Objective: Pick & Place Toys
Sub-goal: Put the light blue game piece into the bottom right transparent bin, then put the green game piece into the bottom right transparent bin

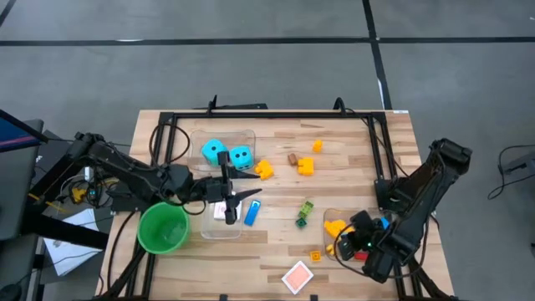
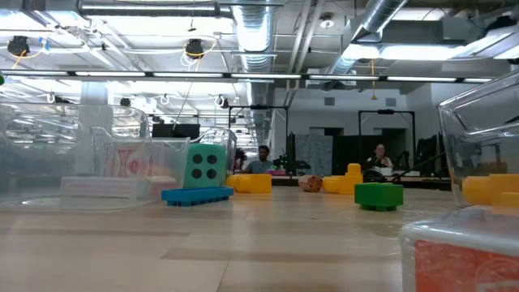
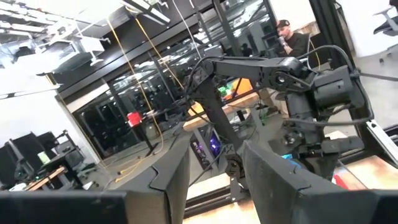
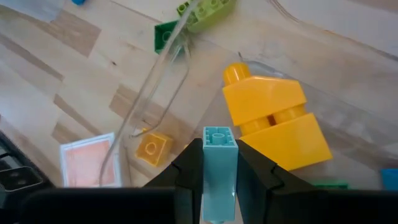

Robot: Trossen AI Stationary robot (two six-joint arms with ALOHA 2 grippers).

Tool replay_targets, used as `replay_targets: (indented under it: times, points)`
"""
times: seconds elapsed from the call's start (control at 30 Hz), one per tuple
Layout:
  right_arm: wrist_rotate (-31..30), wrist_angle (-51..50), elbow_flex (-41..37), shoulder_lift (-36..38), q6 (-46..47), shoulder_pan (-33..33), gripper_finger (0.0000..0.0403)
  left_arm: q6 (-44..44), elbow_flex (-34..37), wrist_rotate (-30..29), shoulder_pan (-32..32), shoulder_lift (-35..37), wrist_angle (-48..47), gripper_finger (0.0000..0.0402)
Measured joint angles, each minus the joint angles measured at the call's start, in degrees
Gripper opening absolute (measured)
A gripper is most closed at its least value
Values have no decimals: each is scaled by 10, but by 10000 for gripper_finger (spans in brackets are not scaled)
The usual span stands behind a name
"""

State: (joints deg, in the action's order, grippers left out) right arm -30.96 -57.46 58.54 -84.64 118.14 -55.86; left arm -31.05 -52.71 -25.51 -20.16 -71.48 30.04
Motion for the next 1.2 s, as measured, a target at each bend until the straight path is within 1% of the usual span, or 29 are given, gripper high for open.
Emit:
replay_targets:
  times: [0.2,0.43,0.67,0.77,1.2]
  points:
    - [28,-9,0,-9,0,0,59,1,0,2,0,0,0,140]
    - [30,-8,0,-8,-1,0,62,15,0,3,-1,0,-1,139]
    - [31,-8,0,-8,-11,0,96,32,0,3,-2,0,-5,139]
    - [31,-8,0,-8,-11,0,105,33,0,3,-2,0,-5,138]
    - [28,-7,0,-8,-14,9,108,33,0,3,-2,0,-5,137]
